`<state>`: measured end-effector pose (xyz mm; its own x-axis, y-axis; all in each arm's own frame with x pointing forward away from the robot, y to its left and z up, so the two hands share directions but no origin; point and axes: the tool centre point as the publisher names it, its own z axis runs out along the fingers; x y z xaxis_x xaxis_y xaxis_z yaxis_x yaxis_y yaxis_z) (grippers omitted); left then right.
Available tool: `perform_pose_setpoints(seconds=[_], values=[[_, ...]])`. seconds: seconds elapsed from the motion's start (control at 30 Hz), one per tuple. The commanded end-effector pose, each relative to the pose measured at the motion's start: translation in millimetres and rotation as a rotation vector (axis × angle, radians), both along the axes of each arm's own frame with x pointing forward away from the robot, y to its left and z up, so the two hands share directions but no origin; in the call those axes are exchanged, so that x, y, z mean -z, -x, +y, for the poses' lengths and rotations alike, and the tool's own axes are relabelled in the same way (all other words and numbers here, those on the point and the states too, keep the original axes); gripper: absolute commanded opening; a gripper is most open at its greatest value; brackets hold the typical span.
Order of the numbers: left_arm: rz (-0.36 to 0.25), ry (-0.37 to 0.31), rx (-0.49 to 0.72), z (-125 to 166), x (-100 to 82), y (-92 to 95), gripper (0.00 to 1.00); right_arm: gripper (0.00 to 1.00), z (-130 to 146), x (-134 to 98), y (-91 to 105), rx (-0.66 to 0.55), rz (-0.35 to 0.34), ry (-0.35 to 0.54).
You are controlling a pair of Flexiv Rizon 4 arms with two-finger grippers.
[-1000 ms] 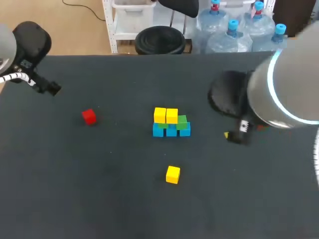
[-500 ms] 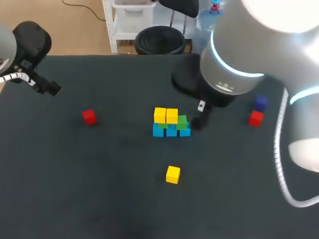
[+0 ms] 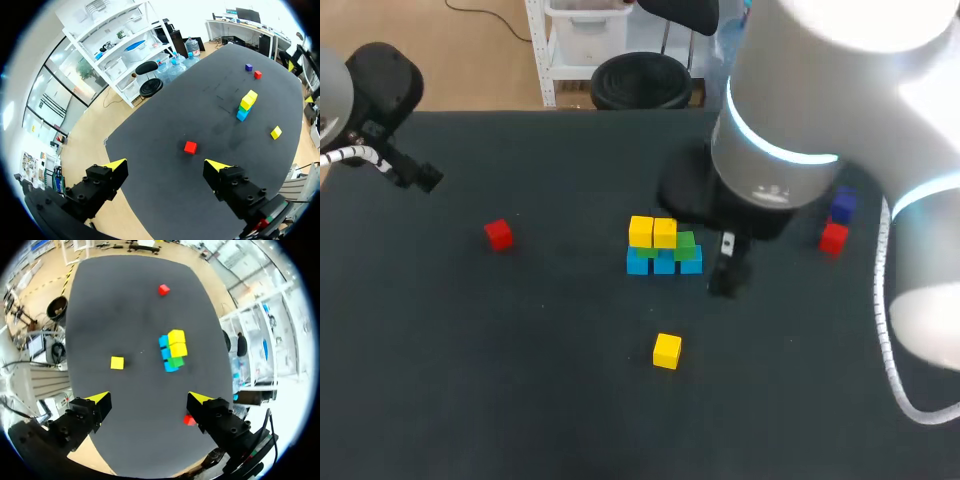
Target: Place the blue cubes, place green cubes on the blue cubes, place the yellow cubes on the green cubes, then place the red cubes on the yellow cubes, and place purple cube on the red cubes.
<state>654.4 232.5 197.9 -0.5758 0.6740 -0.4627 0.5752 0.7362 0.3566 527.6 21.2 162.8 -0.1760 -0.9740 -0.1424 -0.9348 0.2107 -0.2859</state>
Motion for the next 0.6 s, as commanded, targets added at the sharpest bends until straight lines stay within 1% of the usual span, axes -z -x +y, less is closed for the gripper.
perform_pose_setpoints(seconds=[0.03, 0.1, 0.17, 0.23, 0.27, 0.33, 0.4, 0.47, 0.6], values=[[0.001, 0.001, 0.002, 0, 0.1, -0.9, 1.0, 1.0, -2, 13, 4.9, -0.02, -0.001, 0.005], [0.001, 0.001, 0.002, 0, 0.1, -0.9, 1.0, 1.0, -1, 10, 4.5, -0.022, -0.007, -0.017], [0.001, 0.001, 0.002, 0, 0.1, -0.9, 1.0, 1.0, 1, -1, 5.0, -0.042, -0.01, -0.059], [0.001, 0.001, 0.002, 0, 0.1, -0.9, 1.0, 1.0, 2, -5, 4.2, -0.032, -0.006, -0.066], [0.001, 0.001, 0.002, 0, 0.1, -0.9, 1.0, 1.0, 3, -6, 5.8, -0.055, 0.006, -0.069], [0.001, 0.001, 0.002, 0, 0.1, -0.9, 1.0, 1.0, 7, -8, 8.7, -0.048, 0.065, -0.096], [0.001, 0.001, 0.002, 0, 0.1, -0.9, 1.0, 1.0, 11, -10, 11.9, -0.059, 0.152, -0.143], [0.001, 0.001, 0.002, 0, 0.1, -0.9, 1.0, 1.0, 11, -10, 12.9, -0.067, 0.192, -0.147], [0.001, 0.001, 0.002, 0, 0.1, -0.9, 1.0, 1.0, 8, -4, 10.5, -0.099, 0.238, -0.116]])
